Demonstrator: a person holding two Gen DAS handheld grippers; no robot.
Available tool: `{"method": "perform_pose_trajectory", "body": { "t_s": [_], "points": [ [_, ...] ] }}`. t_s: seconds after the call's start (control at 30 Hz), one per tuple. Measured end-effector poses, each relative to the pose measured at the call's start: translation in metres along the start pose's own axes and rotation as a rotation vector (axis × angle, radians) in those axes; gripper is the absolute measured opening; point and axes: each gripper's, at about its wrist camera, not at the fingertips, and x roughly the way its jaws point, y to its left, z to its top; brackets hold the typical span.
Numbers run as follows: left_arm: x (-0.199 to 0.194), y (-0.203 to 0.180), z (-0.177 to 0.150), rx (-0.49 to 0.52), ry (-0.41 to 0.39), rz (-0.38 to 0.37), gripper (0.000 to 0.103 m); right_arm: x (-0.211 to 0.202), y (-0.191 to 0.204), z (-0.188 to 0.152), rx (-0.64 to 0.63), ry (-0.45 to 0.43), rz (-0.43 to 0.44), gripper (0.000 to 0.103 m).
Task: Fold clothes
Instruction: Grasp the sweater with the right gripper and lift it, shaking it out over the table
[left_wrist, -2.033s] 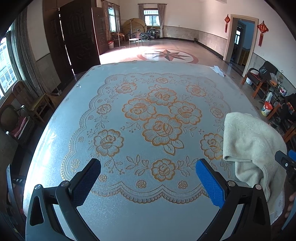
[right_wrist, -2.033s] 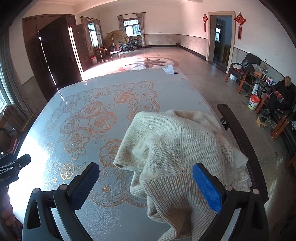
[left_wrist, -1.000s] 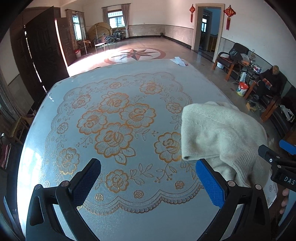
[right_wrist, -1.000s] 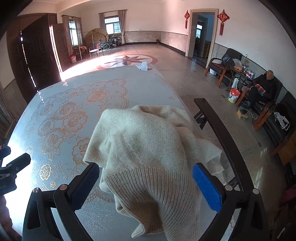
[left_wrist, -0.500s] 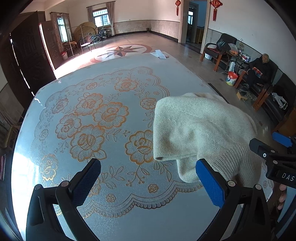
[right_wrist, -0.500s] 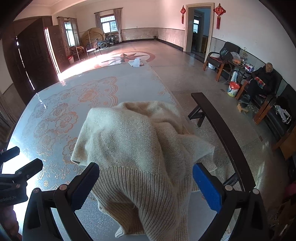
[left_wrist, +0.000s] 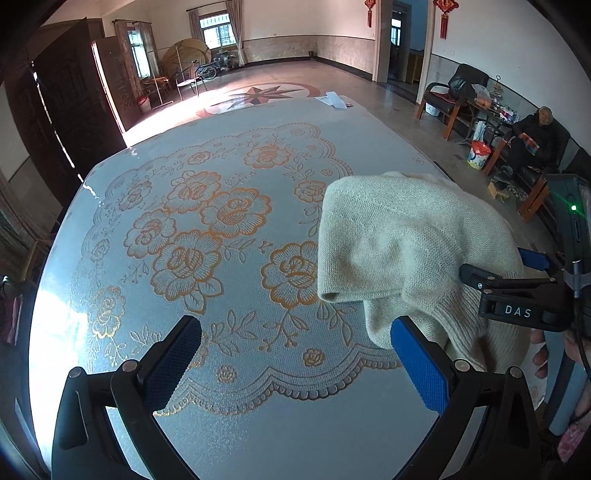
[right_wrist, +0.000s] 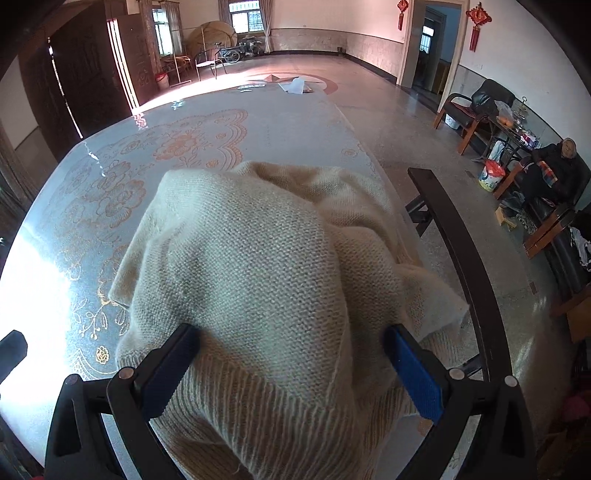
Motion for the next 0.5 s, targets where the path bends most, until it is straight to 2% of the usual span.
{"method": "perform_pose_trajectory", "body": {
  "t_s": [0.13, 0.2, 0.23, 0.27, 0.3, 0.33, 0.37, 0.5],
  "points": [
    [-0.003, 0.012, -0.002, -0.007, 0.002, 0.005, 0.103, 0.015, -0.001, -0.005, -0.007, 0.059, -0.018, 0.103],
    [-0.005, 0.017, -0.003, -0.011, -0.003, 0.003, 0.103, 0.011, -0.001, -0.006, 0.002, 0.043, -0.02, 0.101],
    [-0.006, 0.02, -0.004, -0.011, -0.004, 0.004, 0.103, 0.008, -0.002, -0.007, 0.012, 0.028, -0.018, 0.088],
    [-0.007, 0.023, -0.004, -0.011, -0.004, 0.003, 0.103, 0.004, -0.003, -0.008, 0.034, 0.009, -0.018, 0.068],
    [-0.008, 0.026, -0.005, -0.013, -0.007, -0.002, 0.103, -0.002, -0.006, -0.009, 0.062, -0.01, -0.013, 0.058],
    [-0.009, 0.028, -0.006, -0.016, -0.009, -0.006, 0.103, -0.009, -0.009, -0.01, 0.089, -0.034, 0.004, 0.036],
    [-0.01, 0.031, -0.007, -0.016, -0.011, -0.006, 0.103, -0.016, -0.01, -0.011, 0.108, -0.061, 0.024, 0.026],
    [-0.013, 0.04, -0.01, -0.025, -0.019, -0.014, 0.103, -0.046, -0.007, -0.013, 0.13, -0.14, 0.104, 0.022]
  ]
}}
